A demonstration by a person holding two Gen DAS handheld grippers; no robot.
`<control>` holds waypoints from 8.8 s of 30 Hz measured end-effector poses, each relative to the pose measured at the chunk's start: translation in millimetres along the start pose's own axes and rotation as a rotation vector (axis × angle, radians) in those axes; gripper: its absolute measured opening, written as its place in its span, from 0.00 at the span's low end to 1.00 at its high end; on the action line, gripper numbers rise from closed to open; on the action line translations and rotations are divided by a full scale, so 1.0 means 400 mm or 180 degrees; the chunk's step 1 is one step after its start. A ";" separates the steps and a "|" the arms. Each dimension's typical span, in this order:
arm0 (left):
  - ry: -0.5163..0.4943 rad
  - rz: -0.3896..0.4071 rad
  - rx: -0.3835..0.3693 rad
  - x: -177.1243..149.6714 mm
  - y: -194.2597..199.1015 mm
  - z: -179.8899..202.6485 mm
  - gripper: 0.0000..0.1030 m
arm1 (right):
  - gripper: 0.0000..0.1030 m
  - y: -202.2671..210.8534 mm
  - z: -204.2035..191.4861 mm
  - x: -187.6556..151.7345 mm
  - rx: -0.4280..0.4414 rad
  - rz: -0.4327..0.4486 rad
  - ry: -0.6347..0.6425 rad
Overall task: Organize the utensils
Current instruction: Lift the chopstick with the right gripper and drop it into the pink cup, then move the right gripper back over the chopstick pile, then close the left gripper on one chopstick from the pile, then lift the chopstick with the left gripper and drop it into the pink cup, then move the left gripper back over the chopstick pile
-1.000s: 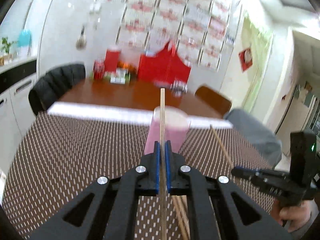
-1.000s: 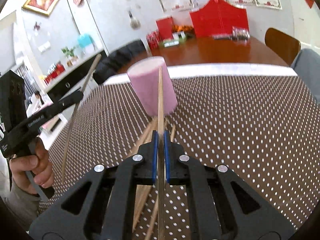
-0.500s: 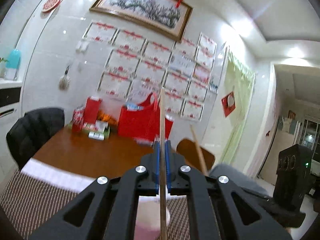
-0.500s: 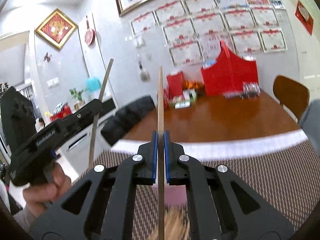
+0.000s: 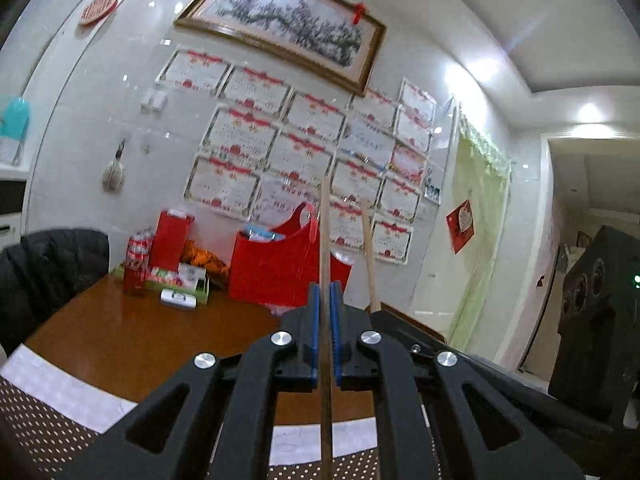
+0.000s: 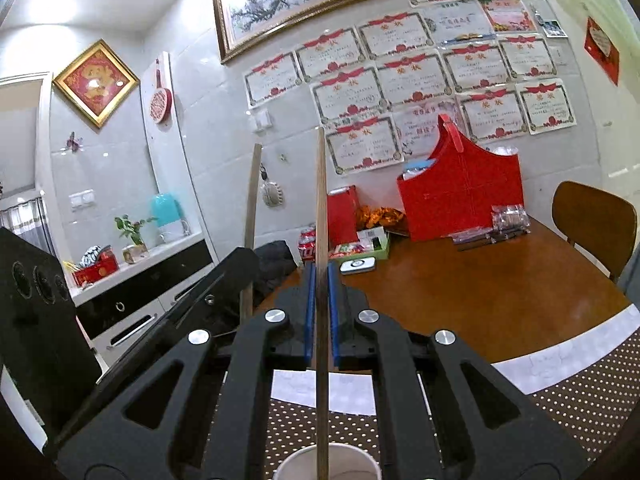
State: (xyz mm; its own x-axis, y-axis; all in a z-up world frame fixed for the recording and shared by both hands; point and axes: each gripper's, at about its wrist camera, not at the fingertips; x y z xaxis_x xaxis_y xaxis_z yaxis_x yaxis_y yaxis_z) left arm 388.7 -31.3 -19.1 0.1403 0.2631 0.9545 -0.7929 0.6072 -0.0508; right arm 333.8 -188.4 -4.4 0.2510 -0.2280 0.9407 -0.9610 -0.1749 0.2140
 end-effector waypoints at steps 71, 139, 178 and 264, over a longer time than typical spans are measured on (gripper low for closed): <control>-0.0233 -0.2981 0.0826 -0.425 0.345 0.142 0.90 | 0.94 0.363 0.105 -0.460 -0.0783 -0.2320 0.0939; -0.0098 -0.1490 0.0323 -0.159 0.384 0.225 0.05 | 0.06 0.428 0.184 -0.284 -0.0045 -0.1292 0.0169; -0.0240 -0.0128 -0.0020 -0.056 -0.004 0.058 0.05 | 0.06 0.043 0.022 0.019 0.0050 -0.0191 0.0096; -0.0292 -0.3073 0.0867 -0.469 0.320 0.174 0.91 | 0.95 0.352 0.087 -0.503 -0.0910 -0.2338 0.0926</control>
State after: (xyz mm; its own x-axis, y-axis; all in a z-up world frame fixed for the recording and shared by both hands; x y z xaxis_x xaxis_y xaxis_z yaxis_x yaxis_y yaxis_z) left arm 219.5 -54.9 -184.3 0.7572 -0.3166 0.5712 -0.4742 0.3348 0.8142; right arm 151.9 -200.4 -172.8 0.8222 0.1121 0.5580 -0.5670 0.0761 0.8202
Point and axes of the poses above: each gripper's, at about its wrist camera, not at the fingertips, and y roughly against the way its jaws point, z to its right, x to its top, and after that the axes turned 10 degrees about -x, right-handed
